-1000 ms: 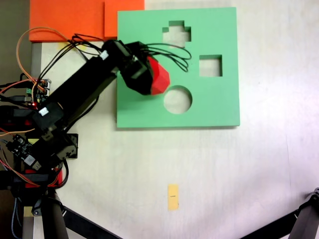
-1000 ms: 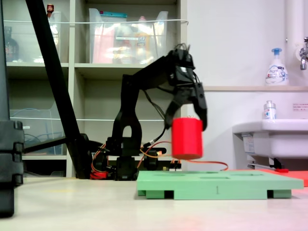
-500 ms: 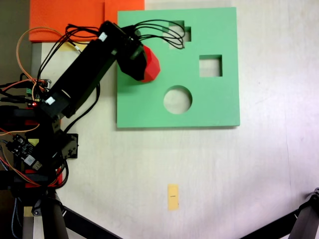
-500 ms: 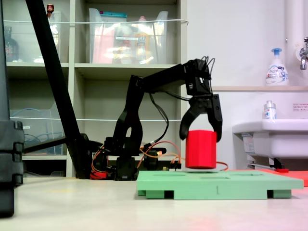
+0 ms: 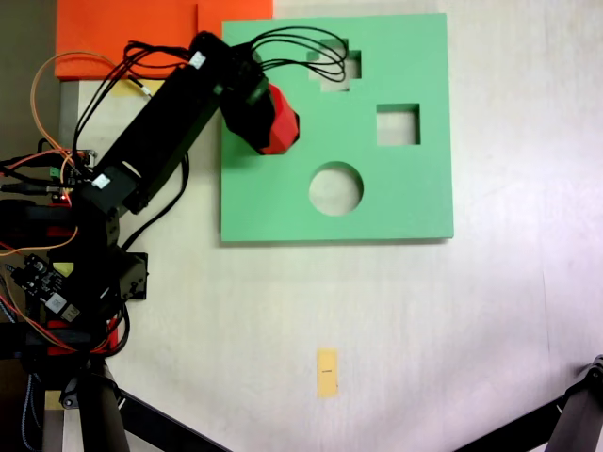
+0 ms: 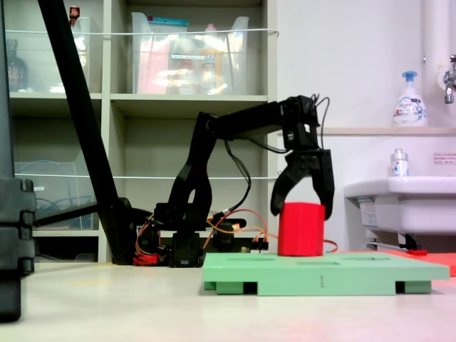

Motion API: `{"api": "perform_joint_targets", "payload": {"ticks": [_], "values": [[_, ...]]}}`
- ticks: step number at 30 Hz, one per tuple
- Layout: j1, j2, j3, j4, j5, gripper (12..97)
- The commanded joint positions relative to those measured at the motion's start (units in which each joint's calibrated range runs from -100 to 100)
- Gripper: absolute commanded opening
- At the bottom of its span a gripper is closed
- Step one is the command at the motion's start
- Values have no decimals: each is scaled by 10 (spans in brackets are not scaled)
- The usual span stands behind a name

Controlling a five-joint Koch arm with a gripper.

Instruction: Put the octagonal pillar block into the corresponding hole

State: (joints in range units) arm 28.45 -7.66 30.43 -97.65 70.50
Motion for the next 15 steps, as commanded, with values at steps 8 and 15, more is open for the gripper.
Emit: {"api": "perform_joint_targets", "payload": {"ticks": [8,15], "values": [[6,12,45,-23,15,388],[2,49,43,-23,22,391]]}}
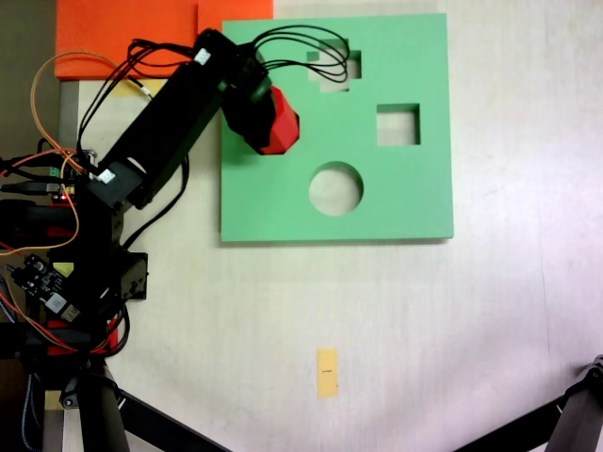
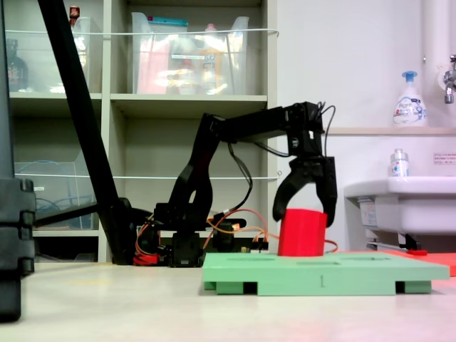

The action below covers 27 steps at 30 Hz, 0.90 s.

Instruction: Put the octagonal pillar block into the corresponding hole

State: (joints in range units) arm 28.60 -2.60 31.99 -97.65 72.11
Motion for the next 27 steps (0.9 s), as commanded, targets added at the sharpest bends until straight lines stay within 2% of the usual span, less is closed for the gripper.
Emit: {"api": "perform_joint_targets", "payload": {"ticks": [1,4,7,11,13,15,20,24,27], "values": [[0,6,27,-23,8,392],[-2,22,27,-23,9,425],[-3,26,27,-23,9,521],[-6,20,27,-23,10,593],[-6,19,31,-23,10,730],[-6,20,35,-23,10,823],[-5,2,64,-23,9,825],[0,-109,120,-23,3,825],[-4,-223,141,-23,-54,824]]}}
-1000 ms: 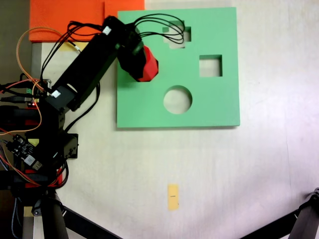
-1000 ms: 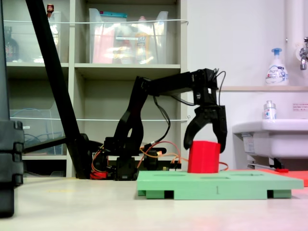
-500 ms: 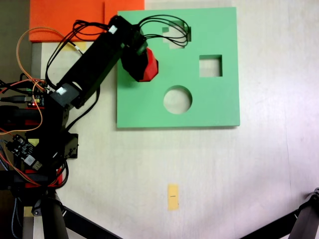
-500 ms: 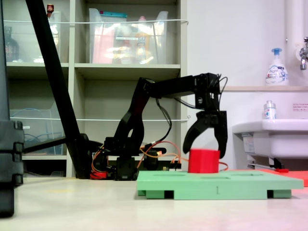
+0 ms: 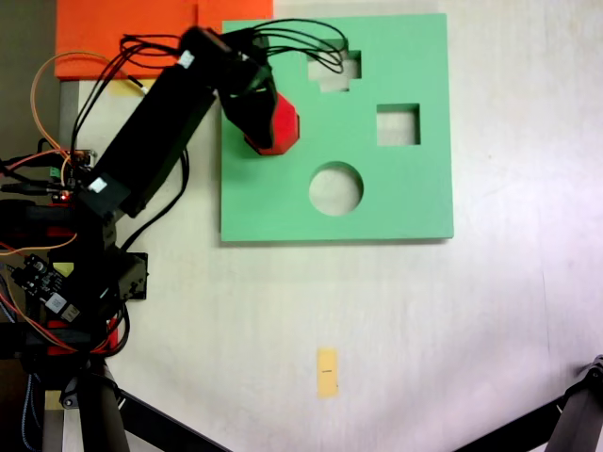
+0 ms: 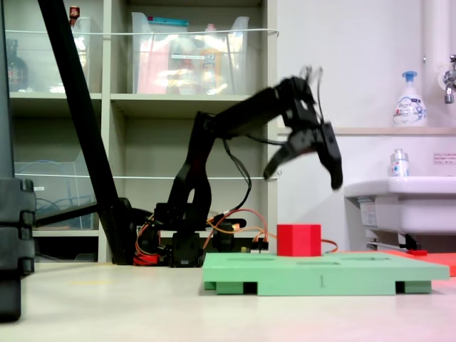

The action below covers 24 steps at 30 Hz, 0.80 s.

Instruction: Put the octagonal pillar block into the corresponding hole

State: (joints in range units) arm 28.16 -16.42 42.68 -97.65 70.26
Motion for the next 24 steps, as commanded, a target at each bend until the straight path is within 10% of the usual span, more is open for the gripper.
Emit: {"api": "perform_joint_targets", "payload": {"ticks": [1,7,11,18,24], "values": [[-6,-121,40,-23,-52,824],[-50,-330,72,-23,-234,813],[-124,-466,73,19,-389,593],[-246,-533,68,111,-515,584],[-300,-829,-545,558,-576,543]]}}
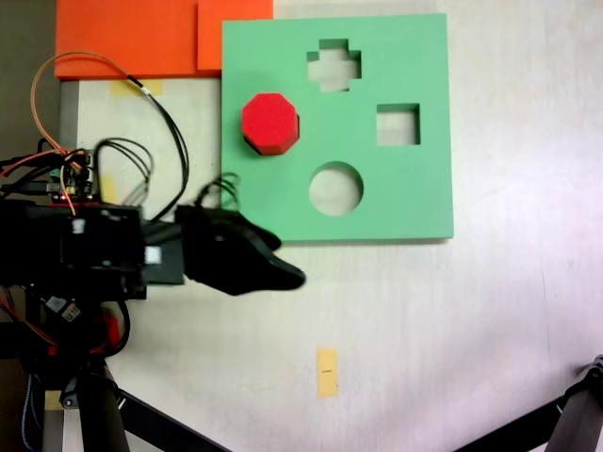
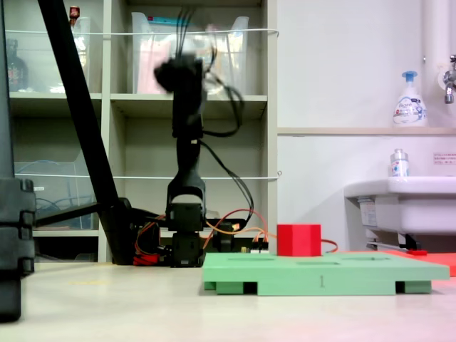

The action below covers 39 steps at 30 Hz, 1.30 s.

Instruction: Put the octagonal pillar block into the corresponding hole

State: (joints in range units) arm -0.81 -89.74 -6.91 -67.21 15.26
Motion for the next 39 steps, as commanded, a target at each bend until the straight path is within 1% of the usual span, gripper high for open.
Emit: {"api": "perform_joint_targets", "payload": {"ticks": [1,2,6,7,8,10,12,16,20,21,22,23,24,26,39], "values": [[-12,-103,-165,363,-38,523],[-13,-103,-254,427,-43,518],[-12,-103,-497,490,-58,519],[-11,-103,-566,534,-60,521],[-10,-103,-645,600,-65,519],[-1,-103,-805,795,-94,507],[10,-103,-927,901,-111,503],[14,-103,-931,894,-114,497],[14,-103,-931,699,-114,503],[14,-103,-931,676,-113,485],[14,-103,-931,677,-113,461],[15,-103,-931,678,-113,457],[15,-103,-931,679,-113,458],[17,-103,-931,681,-113,497],[17,-103,-931,684,-112,497]]}}
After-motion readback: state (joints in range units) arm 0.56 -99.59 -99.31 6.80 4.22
